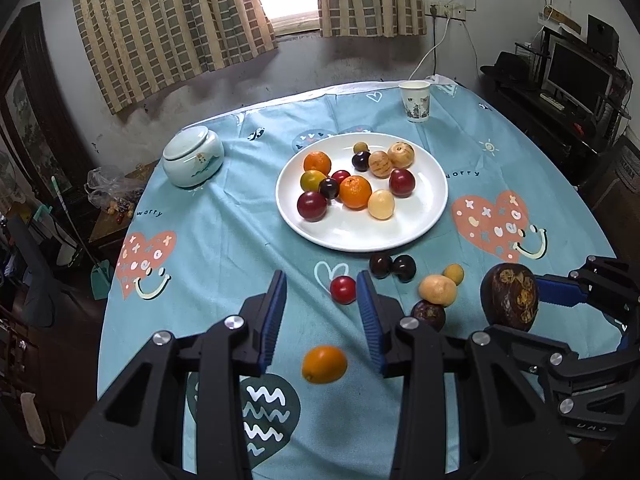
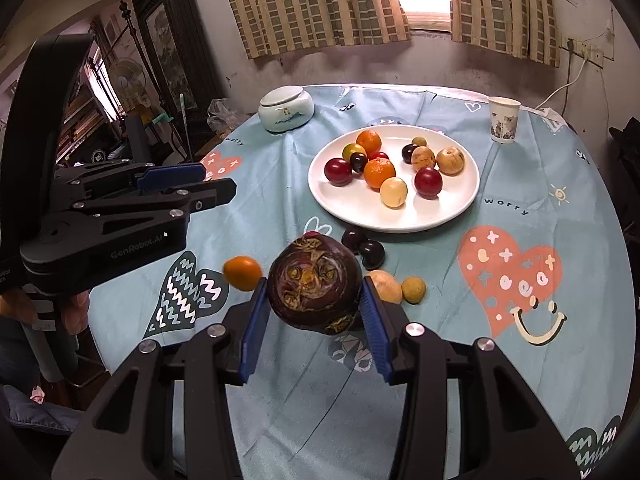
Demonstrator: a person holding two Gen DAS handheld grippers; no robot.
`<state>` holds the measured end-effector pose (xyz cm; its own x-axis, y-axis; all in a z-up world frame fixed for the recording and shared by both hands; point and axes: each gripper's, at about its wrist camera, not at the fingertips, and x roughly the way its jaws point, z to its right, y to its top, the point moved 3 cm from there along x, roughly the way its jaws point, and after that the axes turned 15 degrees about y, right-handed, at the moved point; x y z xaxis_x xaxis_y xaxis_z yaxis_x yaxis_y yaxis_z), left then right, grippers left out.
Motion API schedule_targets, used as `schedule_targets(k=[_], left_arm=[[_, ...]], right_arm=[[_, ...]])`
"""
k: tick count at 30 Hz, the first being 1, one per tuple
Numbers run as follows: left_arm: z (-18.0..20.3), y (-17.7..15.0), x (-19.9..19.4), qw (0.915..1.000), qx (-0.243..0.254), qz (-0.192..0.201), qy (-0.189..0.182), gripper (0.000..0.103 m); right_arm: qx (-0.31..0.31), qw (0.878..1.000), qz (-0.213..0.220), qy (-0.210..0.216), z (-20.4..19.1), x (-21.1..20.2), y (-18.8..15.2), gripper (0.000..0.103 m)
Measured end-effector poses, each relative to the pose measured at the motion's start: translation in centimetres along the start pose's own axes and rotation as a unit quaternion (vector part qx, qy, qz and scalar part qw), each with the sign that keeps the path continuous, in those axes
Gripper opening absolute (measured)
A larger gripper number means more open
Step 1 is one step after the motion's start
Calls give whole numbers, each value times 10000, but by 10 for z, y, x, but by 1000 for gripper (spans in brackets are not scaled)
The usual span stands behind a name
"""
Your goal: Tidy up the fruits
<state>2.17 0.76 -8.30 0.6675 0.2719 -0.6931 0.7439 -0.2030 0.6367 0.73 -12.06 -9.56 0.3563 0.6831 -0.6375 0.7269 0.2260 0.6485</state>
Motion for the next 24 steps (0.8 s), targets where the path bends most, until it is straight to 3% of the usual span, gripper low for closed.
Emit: schedule_targets(k=[3,5,6,10,11,13,14,18,21,22,23,24], left_arm=[[-13,0,10,9998,-160,-94,-119,38],[-30,-3,23,9984,-310,-302,-357,48],[-45,-9,31,9974,-478,-405,-358,55],[-83,-50,55,9931,-755,-803,-399,59],[-84,-64,59,9926,-693,-906,-409,60],[-70,-81,59,9935,-401,-927,-525,77],[-57,-89,59,9941,-193,-891,-593,77],[-12,-105,62,9913,265,-870,-952,78],[9,-112,78,9883,431,-1071,-995,75],[13,-114,84,9868,458,-1179,-1008,54],[13,-115,89,9866,469,-1269,-910,45],[10,-114,93,9863,420,-1326,-890,43]], right_arm=[[30,10000,-30,-21,4,2,0,45],[87,9999,-63,-37,9,3,-1,45],[113,9999,-72,-47,11,3,-2,45],[281,9995,-94,-57,20,3,-10,45],[310,9995,-99,-45,21,4,-12,45],[378,9991,-186,-33,24,10,-17,45],[403,9989,-231,-18,25,14,-18,45],[379,9984,-407,73,19,28,-20,46],[288,9983,-493,102,14,33,-18,46],[281,9983,-505,105,14,33,-18,46],[283,9983,-504,106,14,33,-18,46],[290,9983,-500,90,14,33,-18,45]])
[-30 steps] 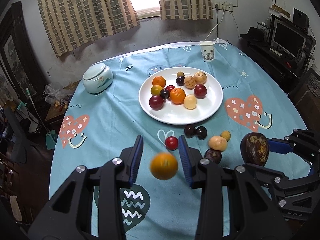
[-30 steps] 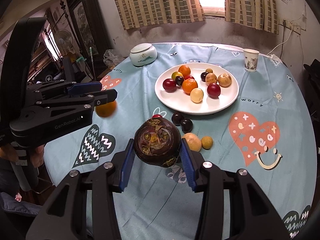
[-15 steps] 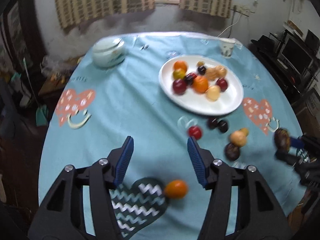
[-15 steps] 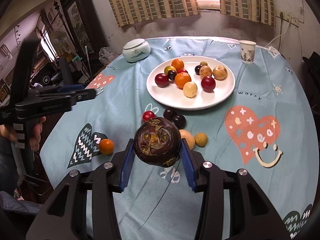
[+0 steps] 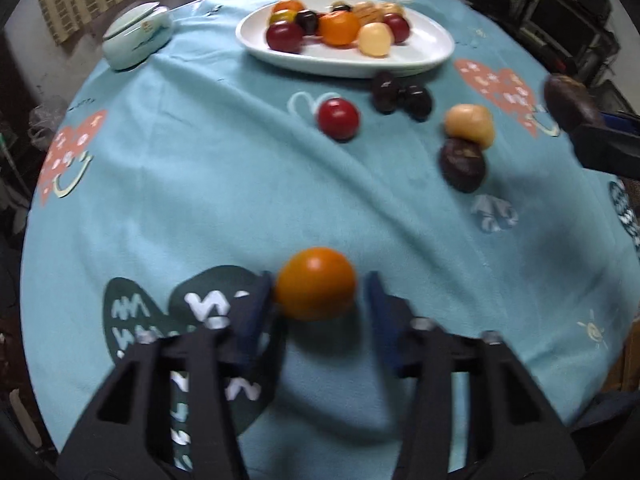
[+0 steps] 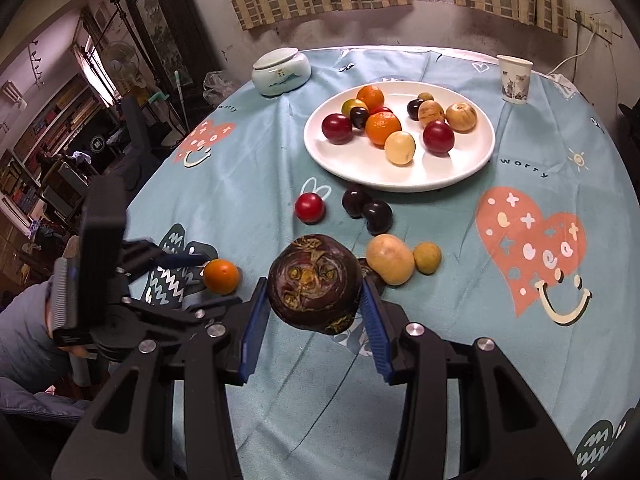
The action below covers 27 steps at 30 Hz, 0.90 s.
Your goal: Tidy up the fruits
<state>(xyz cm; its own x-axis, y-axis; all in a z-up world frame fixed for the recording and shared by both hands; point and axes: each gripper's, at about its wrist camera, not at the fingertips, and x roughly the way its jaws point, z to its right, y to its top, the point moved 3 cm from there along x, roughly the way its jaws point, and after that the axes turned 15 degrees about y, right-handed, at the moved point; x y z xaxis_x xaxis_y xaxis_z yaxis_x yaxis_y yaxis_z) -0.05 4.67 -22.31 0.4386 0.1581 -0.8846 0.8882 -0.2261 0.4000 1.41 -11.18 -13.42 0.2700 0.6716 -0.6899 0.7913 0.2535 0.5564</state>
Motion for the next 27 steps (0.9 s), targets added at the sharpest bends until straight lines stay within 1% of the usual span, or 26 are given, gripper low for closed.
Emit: schedule_targets(k=[1,2,3,5,8,10,12,15,18,21,24,27], left_arm=[[-3,2,-1,9999,-68,-37,-124,42],[-5,6,-5,9999,-97,1,-114,42],[-7,11,-10,9999,-57,87,-18,42],[-9,25,-23,9997,-60,251,19,42],[-7,55,-46,9981,-46,607,95,42],[-4,80,-61,9963,-18,854,129,42],[-1,106,-73,9941,-4,1070,149,42],[5,138,-85,9915,-20,1281,204,43],[8,169,-89,9898,-74,1406,236,43],[12,188,-88,9883,-64,1486,343,43],[12,200,-83,9884,-78,1476,345,43],[12,205,-74,9894,-99,1407,342,43]], right_arm=[[20,10000,11,-4,1,-1,0,45],[42,10000,25,-3,3,-1,0,45],[72,10000,33,-10,5,-1,-1,45],[136,9999,47,-16,10,-1,0,45],[155,9998,88,-29,15,0,5,45],[107,9998,152,-22,17,-2,14,45],[-10,9996,277,-62,19,-7,30,45],[-132,9987,483,-102,24,-16,57,45],[-277,9970,710,-153,30,-25,85,45],[-365,9949,925,-187,40,-33,112,45],[-411,9934,1056,-202,47,-38,130,45],[-418,9927,1112,-219,55,-38,141,45]])
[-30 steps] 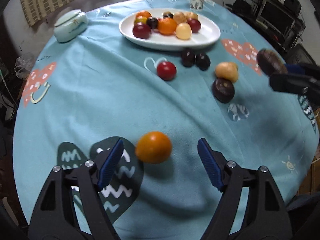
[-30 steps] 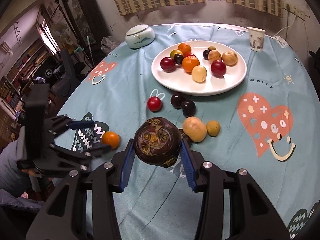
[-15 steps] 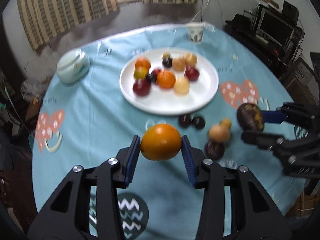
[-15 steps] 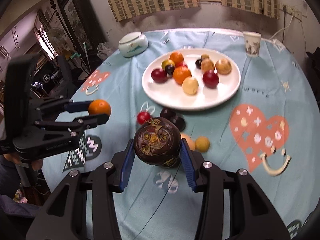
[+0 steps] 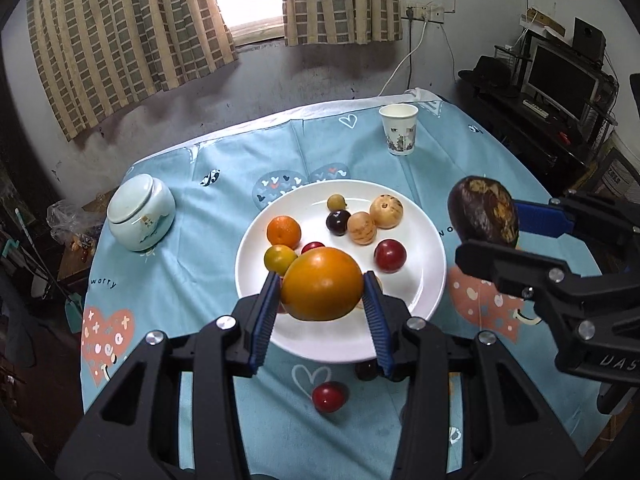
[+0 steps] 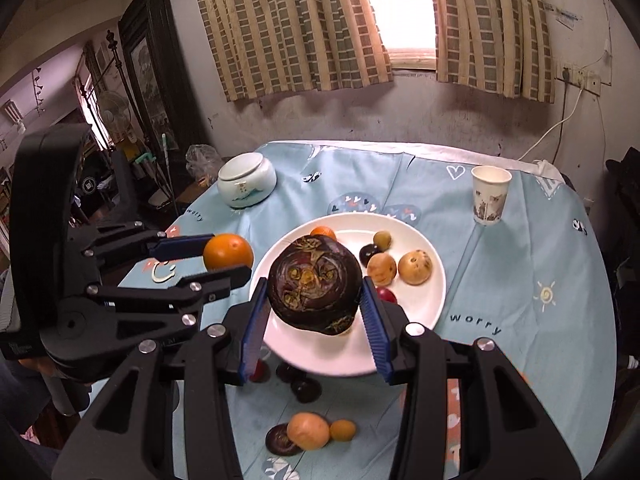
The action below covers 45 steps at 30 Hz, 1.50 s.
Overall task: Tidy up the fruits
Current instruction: 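Lower the orange and dark brown fruit onto the white plate and open both tools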
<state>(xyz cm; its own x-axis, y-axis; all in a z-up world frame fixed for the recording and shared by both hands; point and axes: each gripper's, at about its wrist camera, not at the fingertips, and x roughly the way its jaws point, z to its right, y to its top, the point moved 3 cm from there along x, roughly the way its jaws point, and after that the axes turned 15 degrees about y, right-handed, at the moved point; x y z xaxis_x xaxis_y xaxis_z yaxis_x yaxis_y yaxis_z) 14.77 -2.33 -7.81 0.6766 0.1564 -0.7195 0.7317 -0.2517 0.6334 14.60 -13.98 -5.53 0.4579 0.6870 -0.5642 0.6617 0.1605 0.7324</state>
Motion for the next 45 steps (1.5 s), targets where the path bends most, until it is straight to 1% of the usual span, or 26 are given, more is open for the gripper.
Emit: schedule_targets(k=[6,10,14,16,20,23,26,28,30,34,42,43,44,45], left_arm=[[-2,0,17,9999,-38,-153,26,43],[-8,0,28,9996,-134,-252,61,43],[-33,3,44,9982,-461,-355,148,43],[-46,5,50,9974,-566,-360,244,43],[-61,11,63,9958,-758,-408,300,42],[-54,17,72,9966,-708,-393,175,43],[-27,19,81,9987,-384,-346,-17,43],[-16,18,90,9988,-267,-392,-81,43],[-12,17,101,9983,-284,-509,-97,43],[-16,18,115,9974,-396,-607,-52,43],[-10,21,128,9963,-469,-707,-112,43],[-9,21,130,9960,-474,-747,-102,47],[-8,20,131,9958,-502,-767,-84,53],[-9,20,130,9959,-536,-728,-36,58]], right_arm=[[90,9999,-47,23,11,10,-1,45],[159,9997,-189,-1,18,19,-7,45],[123,9995,-235,-163,26,21,-10,45],[156,9993,-252,-234,35,20,-11,45],[209,9985,-325,-399,51,24,-14,45],[218,9986,-383,-301,55,38,-12,45],[170,9985,-495,-184,59,59,-8,45],[200,9982,-547,-147,62,72,-5,45],[269,9981,-543,-75,67,83,-2,45],[250,9982,-552,-46,73,95,5,45],[314,9980,-541,21,84,109,12,46],[311,9979,-566,2,85,111,12,52],[276,9977,-606,-140,86,113,12,63],[265,9975,-604,-252,87,113,12,81]])
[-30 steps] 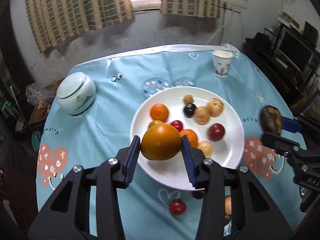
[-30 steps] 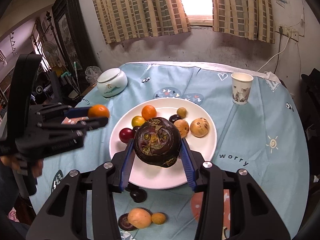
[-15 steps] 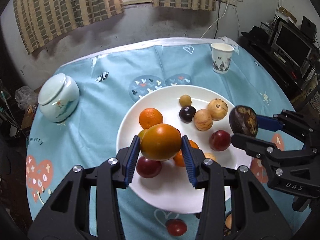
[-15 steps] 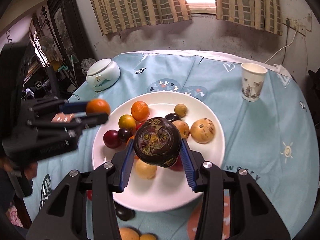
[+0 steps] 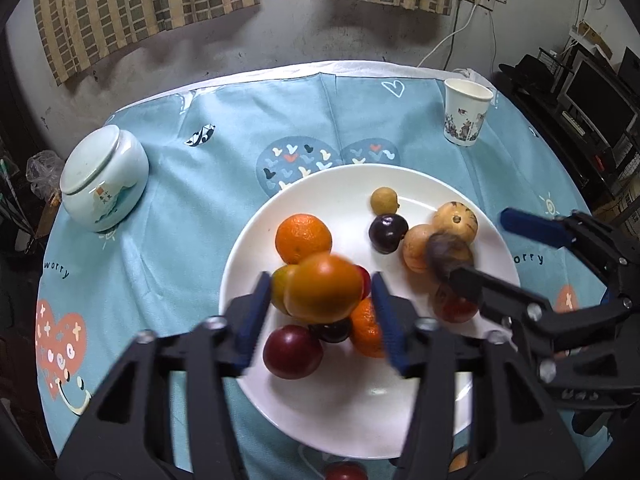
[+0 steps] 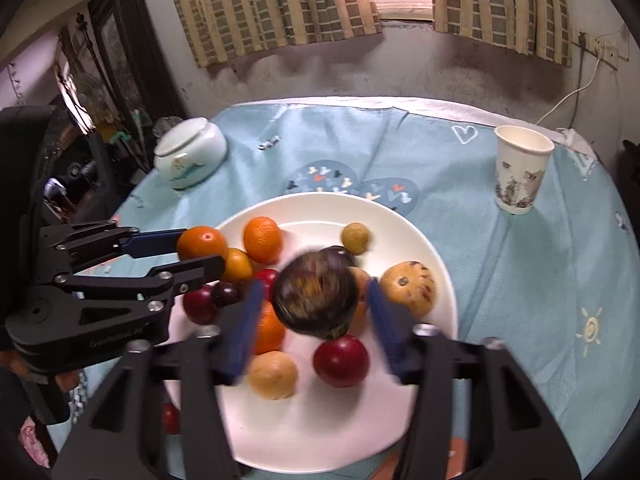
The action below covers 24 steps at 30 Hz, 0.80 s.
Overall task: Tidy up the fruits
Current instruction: 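Lower the orange and dark brown fruit onto the white plate and open both tools, then move both tools back to the remaining loose fruits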
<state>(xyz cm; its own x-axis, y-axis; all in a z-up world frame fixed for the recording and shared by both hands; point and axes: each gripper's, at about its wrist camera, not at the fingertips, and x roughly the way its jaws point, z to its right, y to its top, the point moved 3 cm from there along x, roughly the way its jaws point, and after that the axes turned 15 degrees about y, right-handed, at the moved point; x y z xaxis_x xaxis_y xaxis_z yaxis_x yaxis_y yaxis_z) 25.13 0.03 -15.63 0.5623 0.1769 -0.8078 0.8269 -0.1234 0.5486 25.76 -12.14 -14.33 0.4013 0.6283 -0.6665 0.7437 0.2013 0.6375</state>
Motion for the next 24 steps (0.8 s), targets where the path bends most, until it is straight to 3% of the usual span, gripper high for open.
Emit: schedule_targets(k=[5,7,12,15,18,21,24], left_arm=[[-4,1,-8,10000,-1,59,25,61],[-10,0,-14,9999,-103,98,83,71],[-25,-14,-37,9995,-205,203,140,72],[-38,-40,-50,9992,-329,156,175,79],[-48,-76,-56,9988,-412,-141,223,79],[-46,-106,-69,9984,-319,-320,331,79],[-33,-123,-90,9990,-72,-231,374,79]], right_arm=[[-6,9998,143,-98,4,-11,-3,84],[73,9998,139,-124,6,-16,-7,84],[363,9992,38,-189,9,-38,-36,84],[701,9974,9,-143,9,-55,-70,84],[1399,9901,-15,124,9,-73,-122,84],[1947,9804,-134,263,3,-84,-172,84],[2125,9764,-286,278,-11,-91,-203,84]])
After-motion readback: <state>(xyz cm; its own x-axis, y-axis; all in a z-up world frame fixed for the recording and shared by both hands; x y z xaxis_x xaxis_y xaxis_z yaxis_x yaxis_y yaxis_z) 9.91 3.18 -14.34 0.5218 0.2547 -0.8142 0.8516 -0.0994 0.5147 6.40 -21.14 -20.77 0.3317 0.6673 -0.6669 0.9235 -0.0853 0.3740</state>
